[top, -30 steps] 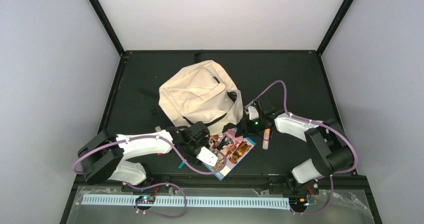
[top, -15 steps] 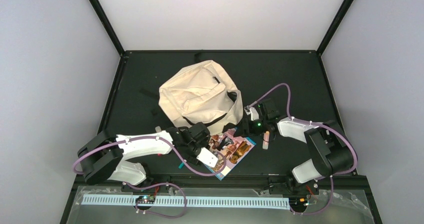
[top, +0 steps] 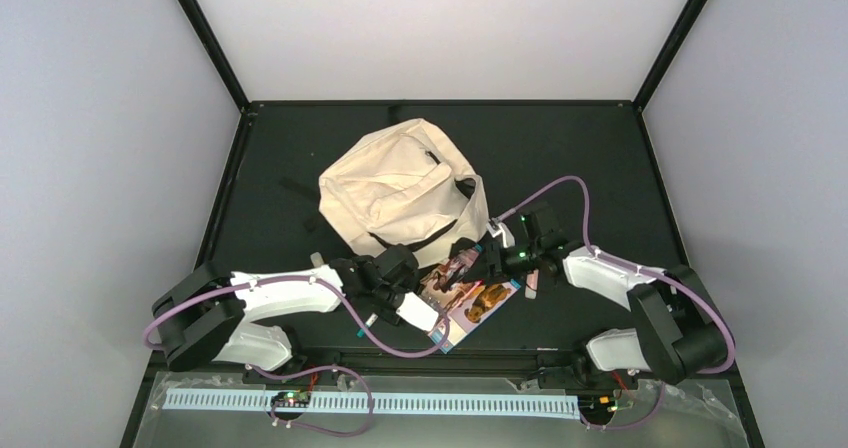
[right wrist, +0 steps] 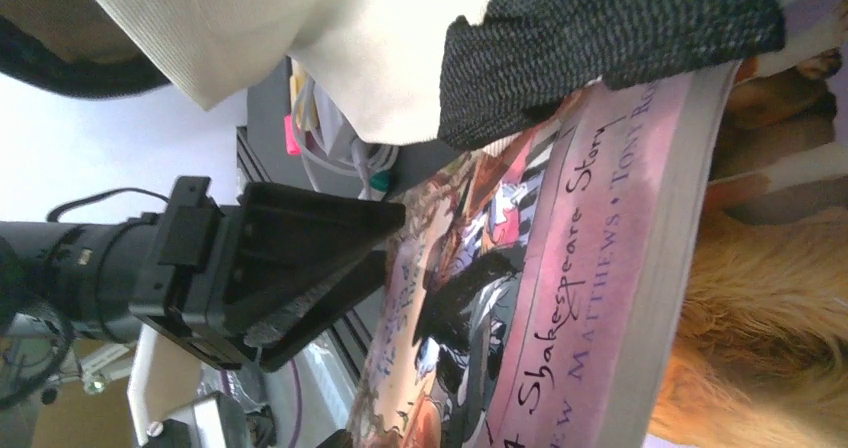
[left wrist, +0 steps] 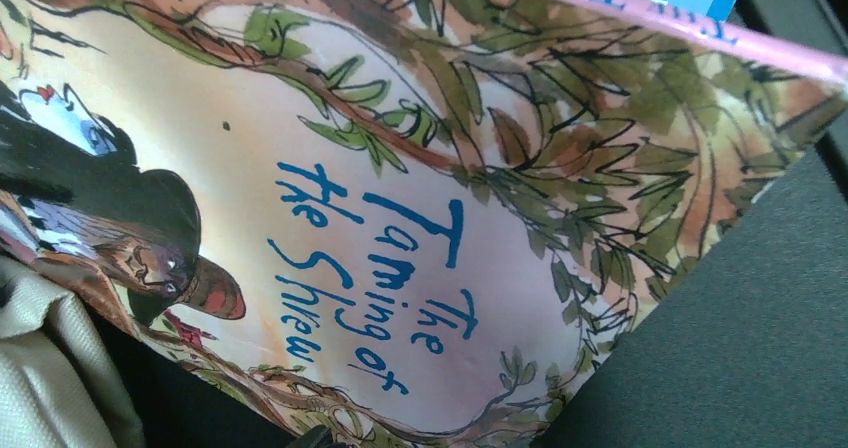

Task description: Pack the student bag

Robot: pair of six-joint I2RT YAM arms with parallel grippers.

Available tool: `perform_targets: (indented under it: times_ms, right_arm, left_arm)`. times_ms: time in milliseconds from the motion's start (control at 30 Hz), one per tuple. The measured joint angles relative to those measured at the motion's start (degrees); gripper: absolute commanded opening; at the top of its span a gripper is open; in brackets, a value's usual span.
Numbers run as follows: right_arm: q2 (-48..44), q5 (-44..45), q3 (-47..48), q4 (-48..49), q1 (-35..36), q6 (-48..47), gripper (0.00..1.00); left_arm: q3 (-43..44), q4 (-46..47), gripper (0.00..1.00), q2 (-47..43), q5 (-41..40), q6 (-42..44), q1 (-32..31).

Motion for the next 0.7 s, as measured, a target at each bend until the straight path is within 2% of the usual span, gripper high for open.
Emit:
perform_targets:
  times_ms: [267, 400, 500, 700]
  right_arm:
    - [1.88, 2.4, 2.67, -7.28, 0.13, -1.07, 0.01]
    - [1.75, 4.7, 5.55, -13.53, 0.2, -2.43, 0.01]
    - [0.72, 6.34, 7.52, -18.25, 0.35, -3.3, 0.01]
    - [-5.2, 14.08, 15.06, -31.74, 0.44, -6.47, 0.01]
  left_arm:
    - [-0.15, 0.72, 0.5, -0.31, -2.19, 0.26, 0.04]
    - [0.5, -2.25, 0.61, -1.66, -3.48, -0.17, 0.39]
    - [5.18, -9.14, 0.71, -1.73, -3.34, -1.84, 0.48]
    - [23.26, -24.2, 0.86, -4.22, 4.37, -6.95, 2.19]
